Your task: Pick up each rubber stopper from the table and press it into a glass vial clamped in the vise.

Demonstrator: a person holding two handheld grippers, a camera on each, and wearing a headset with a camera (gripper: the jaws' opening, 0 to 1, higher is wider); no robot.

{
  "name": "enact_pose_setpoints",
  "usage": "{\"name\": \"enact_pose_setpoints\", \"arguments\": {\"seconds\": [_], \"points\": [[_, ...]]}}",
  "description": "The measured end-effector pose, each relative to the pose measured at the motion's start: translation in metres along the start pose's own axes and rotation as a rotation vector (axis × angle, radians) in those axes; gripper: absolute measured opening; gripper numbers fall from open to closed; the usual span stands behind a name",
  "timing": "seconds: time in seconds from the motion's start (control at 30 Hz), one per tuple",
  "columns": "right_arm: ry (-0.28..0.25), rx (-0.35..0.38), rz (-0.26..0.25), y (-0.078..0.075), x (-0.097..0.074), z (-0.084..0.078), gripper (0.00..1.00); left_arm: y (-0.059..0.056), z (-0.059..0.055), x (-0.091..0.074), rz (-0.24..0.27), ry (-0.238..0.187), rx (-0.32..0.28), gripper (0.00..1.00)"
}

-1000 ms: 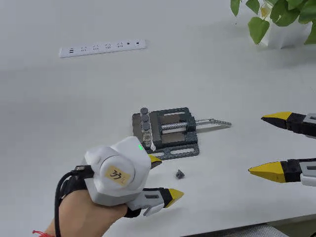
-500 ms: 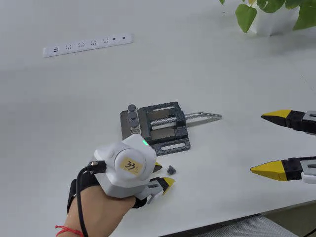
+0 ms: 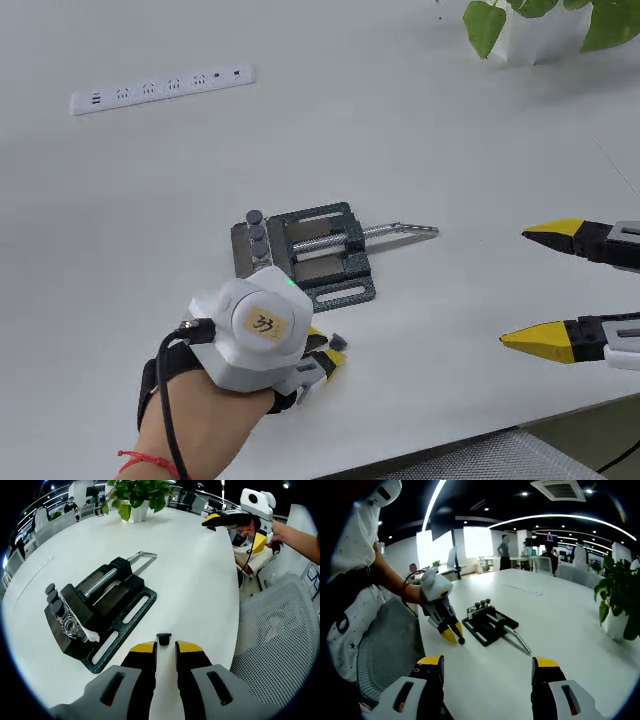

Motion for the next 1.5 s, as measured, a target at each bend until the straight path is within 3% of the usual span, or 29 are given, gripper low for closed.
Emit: {"name": "enact_pose_setpoints", "arguments": {"seconds": [0.73,1.1,1.33,1.5], "points": [[0.013,0.008,0.000,0.000,-0.001,-0.005,0.67,0.003,-0.001,0.005,-0.002,0.006,-0.009,0.05],[0.026,-0.002,0.023,0.005,0.006,-0.003,0.67,0.003,-0.002,0.006,-0.007,0.007,0.022,0.04],[0.033,-0.035,0.050,0.013,0.011,0.010,0.66,0.003,0.005,-0.004,-0.026,-0.036,0.031,0.04],[0.039,-0.066,0.075,0.018,0.015,0.029,0.64,-0.001,0.018,-0.025,-0.045,-0.105,0.050,0.04]]}}
Point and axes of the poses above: the centre of the closed fingertips' face, and the gripper's own axes: x roughly forward along the fingers, y roughly to its left, z roughly out of its top, the point moved 5 cm from there along -x, roughly backward along the fingers, and after that the axes turned 6 degrees about y, right-handed, at the moved point
